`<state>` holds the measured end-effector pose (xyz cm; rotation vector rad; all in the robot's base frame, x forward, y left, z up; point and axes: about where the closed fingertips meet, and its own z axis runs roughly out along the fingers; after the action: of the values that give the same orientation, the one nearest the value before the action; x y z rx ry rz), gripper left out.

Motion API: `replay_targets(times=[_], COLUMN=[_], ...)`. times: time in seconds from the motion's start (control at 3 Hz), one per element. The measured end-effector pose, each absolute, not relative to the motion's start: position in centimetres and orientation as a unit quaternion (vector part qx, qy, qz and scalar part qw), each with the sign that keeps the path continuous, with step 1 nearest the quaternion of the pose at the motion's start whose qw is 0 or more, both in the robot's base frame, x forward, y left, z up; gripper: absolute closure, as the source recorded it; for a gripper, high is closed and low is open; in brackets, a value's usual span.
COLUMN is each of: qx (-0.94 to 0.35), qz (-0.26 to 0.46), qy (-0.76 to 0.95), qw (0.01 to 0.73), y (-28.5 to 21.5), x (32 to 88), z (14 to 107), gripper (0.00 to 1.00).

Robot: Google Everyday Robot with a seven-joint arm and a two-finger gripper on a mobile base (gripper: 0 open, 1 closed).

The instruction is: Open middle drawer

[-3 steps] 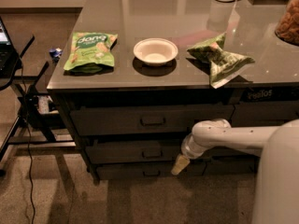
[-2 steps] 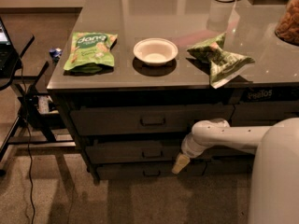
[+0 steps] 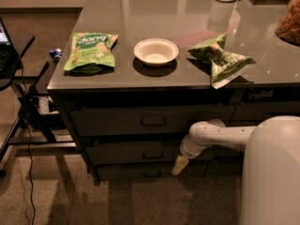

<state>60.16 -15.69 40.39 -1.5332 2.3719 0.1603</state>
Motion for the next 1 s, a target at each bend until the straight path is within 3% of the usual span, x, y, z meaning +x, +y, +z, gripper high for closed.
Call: replay_targets(times=[1.0], qx=[-0.572], qz=[0.05], qy=[0.816], qw=[0.065], y=[-15.2], x=[53.1], z=[41.7], gripper=[0.0])
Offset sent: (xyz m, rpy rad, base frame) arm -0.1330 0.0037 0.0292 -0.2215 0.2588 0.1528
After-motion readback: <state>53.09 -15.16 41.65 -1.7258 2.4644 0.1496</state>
